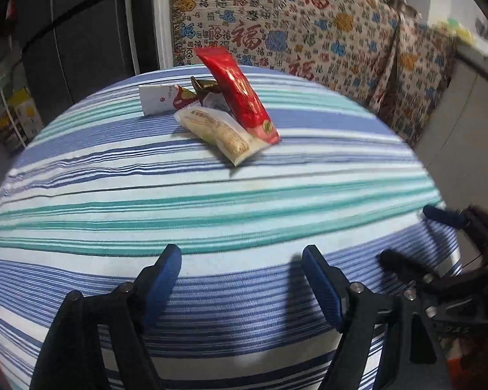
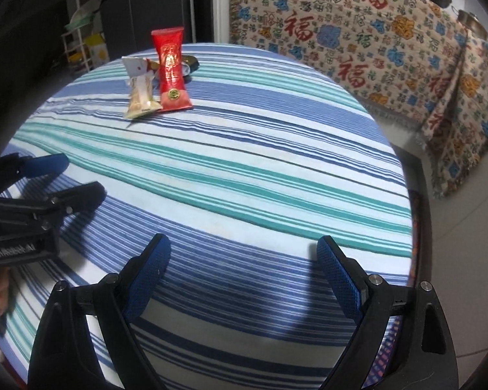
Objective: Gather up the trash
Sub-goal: 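Move both tools back to the table toward the red tube wrapper, then grasp the bread stick wrapper with the left tool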
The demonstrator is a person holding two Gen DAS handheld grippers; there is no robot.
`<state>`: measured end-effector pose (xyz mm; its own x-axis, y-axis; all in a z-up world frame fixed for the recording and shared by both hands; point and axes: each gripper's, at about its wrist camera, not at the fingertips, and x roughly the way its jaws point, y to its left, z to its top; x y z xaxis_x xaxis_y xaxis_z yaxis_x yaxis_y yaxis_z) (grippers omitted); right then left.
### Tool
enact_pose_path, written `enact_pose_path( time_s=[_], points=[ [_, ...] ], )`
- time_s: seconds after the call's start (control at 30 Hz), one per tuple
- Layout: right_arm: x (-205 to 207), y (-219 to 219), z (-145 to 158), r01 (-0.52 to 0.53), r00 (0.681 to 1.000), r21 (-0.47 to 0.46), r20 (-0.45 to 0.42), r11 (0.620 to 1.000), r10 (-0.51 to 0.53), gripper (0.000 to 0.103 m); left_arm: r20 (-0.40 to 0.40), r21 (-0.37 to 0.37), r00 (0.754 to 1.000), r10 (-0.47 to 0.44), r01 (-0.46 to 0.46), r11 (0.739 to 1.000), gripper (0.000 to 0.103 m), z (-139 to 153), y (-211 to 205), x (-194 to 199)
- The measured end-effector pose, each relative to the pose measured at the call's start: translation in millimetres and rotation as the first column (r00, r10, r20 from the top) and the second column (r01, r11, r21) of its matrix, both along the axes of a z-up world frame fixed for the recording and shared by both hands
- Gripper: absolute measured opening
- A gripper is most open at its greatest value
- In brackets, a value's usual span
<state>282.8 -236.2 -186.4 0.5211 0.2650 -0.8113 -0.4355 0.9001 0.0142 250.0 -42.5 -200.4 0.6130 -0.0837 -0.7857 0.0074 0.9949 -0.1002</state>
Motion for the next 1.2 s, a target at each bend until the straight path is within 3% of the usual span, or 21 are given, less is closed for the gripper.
enact_pose_path(
  time_s=[0.07,0.23,0.47,0.57,0.6,0.63,0.7,0.93,1.1,1.17,1.2],
  points=[
    [0.9,2.0,-0.7,-0.002,1.0,0.001,0.001,1.0,0.002,0.095,0.022,-0.041,1.0,0.021,-0.02,0.999,0.078,9.8,7.8,6.0],
    [3.0,5.2,-3.9,0.008,1.0,0.023,-0.005,1.0,-0.008,0.099,0.07,-0.057,0.996,0.052,-0.048,0.997,0.078,35.9,4.1,42.4],
    [5.2,3.5,-4.2,0.011,1.0,0.03,-0.015,0.999,-0.011,0.101,-0.009,-0.063,0.987,0.163,-0.163,0.985,0.078,14.2,3.8,96.3],
    [5.6,3.7,-4.6,0.01,1.0,0.032,-0.016,0.999,-0.009,0.102,-0.002,-0.055,0.987,0.161,-0.161,0.985,0.076,10.6,7.4,97.4],
    [5.7,4.0,-4.6,0.009,1.0,0.032,-0.016,0.999,-0.009,0.102,0.009,-0.048,0.988,0.153,-0.153,0.987,0.062,10.5,7.0,95.0],
    [5.8,4.3,-4.7,0.008,1.0,0.033,-0.017,0.999,-0.008,0.102,0.015,-0.042,0.991,0.132,-0.131,0.99,0.04,9.8,7.4,91.6],
    [6.5,4.1,-5.0,0.007,1.0,0.033,-0.018,0.999,-0.007,0.102,-0.001,-0.045,0.995,0.097,-0.097,0.994,0.022,7.6,9.9,89.5],
    [7.2,3.6,-5.8,0.01,1.0,0.031,-0.018,0.999,-0.01,0.102,-0.026,0.053,0.998,-0.056,0.057,0.997,0.021,23.2,17.2,46.5],
    [7.0,3.0,-6.1,0.01,1.0,0.03,-0.017,0.999,-0.01,0.102,-0.09,0.061,0.988,-0.124,0.13,0.99,0.024,21.9,24.6,12.3],
    [6.7,2.7,-6.1,0.011,1.0,0.03,-0.018,0.999,-0.011,0.103,-0.098,0.048,0.989,-0.112,0.117,0.992,0.033,17.3,28.4,6.4],
    [6.8,2.1,-6.1,0.011,1.0,0.03,-0.017,0.999,-0.011,0.103,-0.097,0.05,0.99,-0.103,0.108,0.993,0.05,14.3,28.8,5.6]
  ],
)
